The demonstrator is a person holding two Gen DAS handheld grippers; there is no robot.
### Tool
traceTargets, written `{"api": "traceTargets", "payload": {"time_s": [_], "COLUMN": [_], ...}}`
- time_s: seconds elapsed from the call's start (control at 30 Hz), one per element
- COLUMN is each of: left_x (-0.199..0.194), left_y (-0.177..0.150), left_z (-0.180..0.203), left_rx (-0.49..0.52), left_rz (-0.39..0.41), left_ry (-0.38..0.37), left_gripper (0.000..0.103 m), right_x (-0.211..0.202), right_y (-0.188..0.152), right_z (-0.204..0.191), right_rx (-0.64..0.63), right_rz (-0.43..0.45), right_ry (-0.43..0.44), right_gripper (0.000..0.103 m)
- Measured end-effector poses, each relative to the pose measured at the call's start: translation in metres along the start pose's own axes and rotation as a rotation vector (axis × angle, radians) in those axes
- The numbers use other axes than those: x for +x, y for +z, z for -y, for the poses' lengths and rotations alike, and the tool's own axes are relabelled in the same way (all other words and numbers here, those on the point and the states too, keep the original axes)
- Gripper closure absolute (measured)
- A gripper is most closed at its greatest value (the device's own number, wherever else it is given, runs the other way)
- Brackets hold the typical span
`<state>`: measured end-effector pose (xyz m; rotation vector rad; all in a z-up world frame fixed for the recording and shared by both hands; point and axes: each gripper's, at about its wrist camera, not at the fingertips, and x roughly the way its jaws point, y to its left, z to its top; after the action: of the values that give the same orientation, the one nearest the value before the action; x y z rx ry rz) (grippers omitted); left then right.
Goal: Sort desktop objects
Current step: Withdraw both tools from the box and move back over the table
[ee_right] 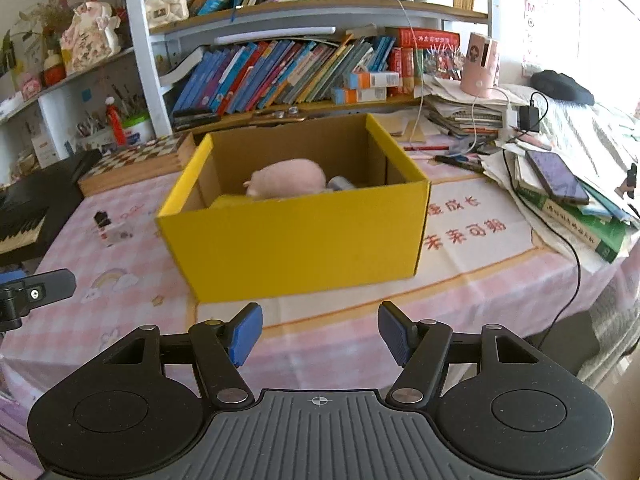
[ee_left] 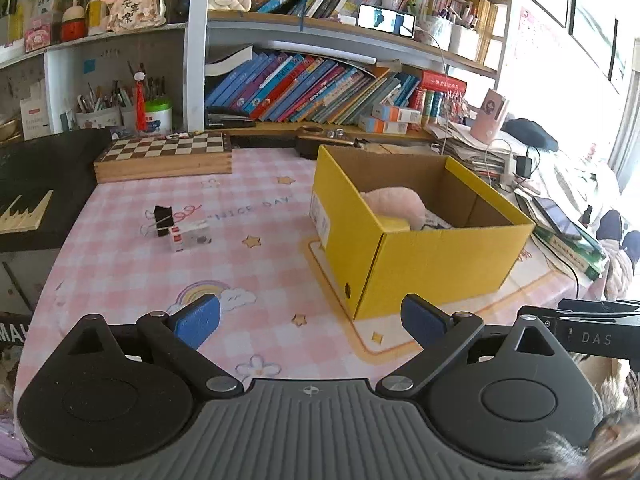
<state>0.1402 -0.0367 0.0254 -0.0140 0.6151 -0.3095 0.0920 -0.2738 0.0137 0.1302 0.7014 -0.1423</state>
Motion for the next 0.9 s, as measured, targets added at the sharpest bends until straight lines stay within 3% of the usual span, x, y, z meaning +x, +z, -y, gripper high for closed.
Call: {"api": "traceTargets", "payload": {"time_s": [0.4, 0.9], "left_x": [-0.032, -0.058], "left_y": [-0.026, -0.045], "left_z": [-0.028, -0.063], "left_rx": [0.018, 0.013], "left_rz": [-0.024, -0.057], "left_ry": [-0.023, 0.009], "left_gripper": [0.005, 0.005], "right_x": [-0.023, -0.034], "right_y": [-0.030, -0.056], "right_z": [-0.042, -0.089], "right_rx": [0.025, -0.017], "right_rz": [-0.036, -0.071], "right_ry": [0.023, 0.089], "right_gripper": [0.037, 0.032]}}
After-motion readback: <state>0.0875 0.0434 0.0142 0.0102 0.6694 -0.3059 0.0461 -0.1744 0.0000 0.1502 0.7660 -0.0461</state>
